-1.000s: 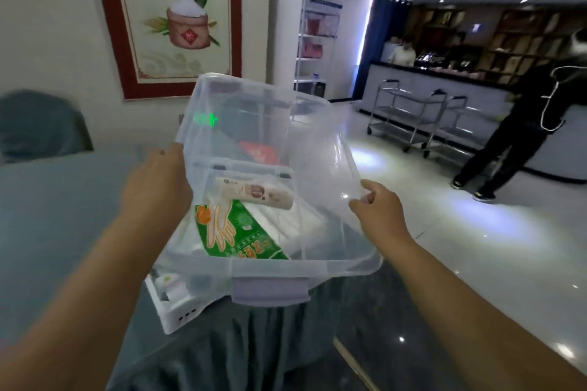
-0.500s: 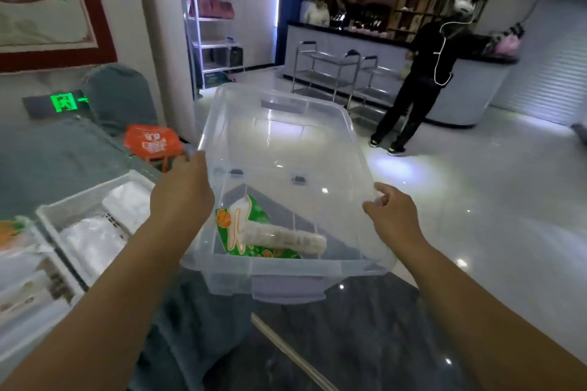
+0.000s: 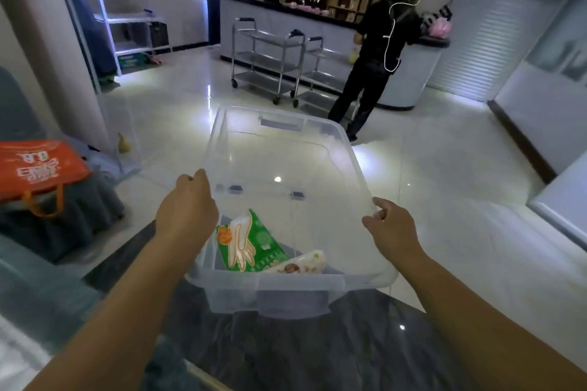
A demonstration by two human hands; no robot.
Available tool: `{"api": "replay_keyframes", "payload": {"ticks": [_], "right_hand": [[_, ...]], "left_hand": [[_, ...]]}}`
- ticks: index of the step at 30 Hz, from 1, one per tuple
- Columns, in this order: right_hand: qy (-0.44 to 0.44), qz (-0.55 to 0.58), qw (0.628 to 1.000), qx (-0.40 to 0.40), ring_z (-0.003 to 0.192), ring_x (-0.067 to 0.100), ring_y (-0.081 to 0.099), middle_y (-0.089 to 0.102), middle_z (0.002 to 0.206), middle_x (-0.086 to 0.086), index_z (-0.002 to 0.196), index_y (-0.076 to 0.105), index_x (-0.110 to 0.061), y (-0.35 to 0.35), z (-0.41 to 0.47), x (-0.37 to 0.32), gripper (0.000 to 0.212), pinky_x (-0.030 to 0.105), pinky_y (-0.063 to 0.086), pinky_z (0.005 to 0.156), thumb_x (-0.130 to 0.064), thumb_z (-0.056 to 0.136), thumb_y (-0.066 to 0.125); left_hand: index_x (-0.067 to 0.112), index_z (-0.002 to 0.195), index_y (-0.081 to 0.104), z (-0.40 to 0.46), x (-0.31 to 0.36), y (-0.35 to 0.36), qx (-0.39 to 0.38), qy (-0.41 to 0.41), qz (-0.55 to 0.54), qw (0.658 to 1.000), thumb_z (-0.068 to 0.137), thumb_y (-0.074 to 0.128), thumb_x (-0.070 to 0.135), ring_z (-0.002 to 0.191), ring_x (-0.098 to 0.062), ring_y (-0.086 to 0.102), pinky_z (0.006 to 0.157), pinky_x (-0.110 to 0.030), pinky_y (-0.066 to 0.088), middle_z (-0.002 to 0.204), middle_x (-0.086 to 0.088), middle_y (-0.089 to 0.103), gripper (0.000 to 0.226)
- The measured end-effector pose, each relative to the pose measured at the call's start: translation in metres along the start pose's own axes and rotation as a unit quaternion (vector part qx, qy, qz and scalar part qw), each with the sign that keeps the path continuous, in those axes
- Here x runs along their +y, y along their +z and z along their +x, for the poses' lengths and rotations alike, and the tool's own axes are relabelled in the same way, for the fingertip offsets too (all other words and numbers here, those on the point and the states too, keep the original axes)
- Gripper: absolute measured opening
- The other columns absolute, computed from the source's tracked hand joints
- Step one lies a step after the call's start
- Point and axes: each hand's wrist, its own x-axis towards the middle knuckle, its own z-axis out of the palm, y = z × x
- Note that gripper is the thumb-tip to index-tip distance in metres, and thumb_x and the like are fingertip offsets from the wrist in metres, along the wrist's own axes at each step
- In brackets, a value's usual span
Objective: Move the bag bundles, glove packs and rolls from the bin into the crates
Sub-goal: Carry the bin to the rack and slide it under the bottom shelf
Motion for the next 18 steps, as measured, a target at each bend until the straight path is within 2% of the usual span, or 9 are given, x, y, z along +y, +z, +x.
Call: {"api": "replay_keyframes", "payload": {"ticks": [4, 8, 13, 16, 18], "right_hand": [[0.022, -0.012, 1.000, -0.007, 0.078, 0.018, 0.054, 0.056, 0.091, 0.003, 0.134, 0.046, -0.011, 0.024, 0.062, -0.004, 0.048, 0.026, 0.043, 0.076, -0.017, 0.089, 0.059], [0.037, -0.025, 0.999, -0.028, 0.075, 0.016, 0.055, 0.058, 0.087, 0.003, 0.134, 0.047, -0.012, 0.060, 0.129, 0.005, 0.048, 0.027, 0.044, 0.074, -0.017, 0.088, 0.060], [0.056, -0.015, 0.995, -0.087, 0.082, 0.019, 0.058, 0.059, 0.094, 0.005, 0.134, 0.046, -0.013, 0.119, 0.226, 0.025, 0.049, 0.032, 0.049, 0.081, -0.018, 0.087, 0.060], [0.032, -0.008, 0.993, -0.114, 0.071, 0.010, 0.056, 0.059, 0.086, -0.003, 0.129, 0.052, -0.013, 0.153, 0.294, 0.033, 0.045, 0.022, 0.046, 0.065, -0.017, 0.085, 0.061], [0.024, -0.010, 0.990, -0.137, 0.073, 0.011, 0.057, 0.060, 0.089, -0.003, 0.129, 0.051, -0.012, 0.173, 0.345, 0.034, 0.046, 0.022, 0.045, 0.066, -0.017, 0.085, 0.060]], "left_hand": [[0.003, 0.113, 0.044, 0.071, 0.001, 0.032, -0.023, 0.009, 0.015, 1.000, 0.090, 0.049, 0.006, 0.091, -0.038, 0.058, 0.066, -0.032, 0.035, 0.111, -0.021, 0.051, 0.024], [0.005, 0.114, 0.044, 0.134, -0.004, 0.075, -0.043, 0.001, 0.023, 0.999, 0.089, 0.049, 0.007, 0.079, -0.027, 0.053, 0.062, -0.029, 0.036, 0.109, -0.019, 0.053, 0.025], [0.006, 0.120, 0.043, 0.215, -0.008, 0.137, -0.088, -0.048, 0.045, 0.994, 0.090, 0.046, 0.005, 0.094, -0.031, 0.058, 0.071, -0.031, 0.044, 0.116, -0.017, 0.051, 0.031], [0.006, 0.119, 0.044, 0.270, -0.004, 0.173, -0.097, -0.083, 0.051, 0.990, 0.090, 0.046, 0.005, 0.093, -0.030, 0.057, 0.071, -0.032, 0.044, 0.116, -0.016, 0.051, 0.029], [0.007, 0.122, 0.043, 0.307, 0.000, 0.193, -0.097, -0.112, 0.047, 0.988, 0.090, 0.046, 0.007, 0.095, -0.029, 0.057, 0.072, -0.031, 0.043, 0.117, -0.015, 0.051, 0.032]]}}
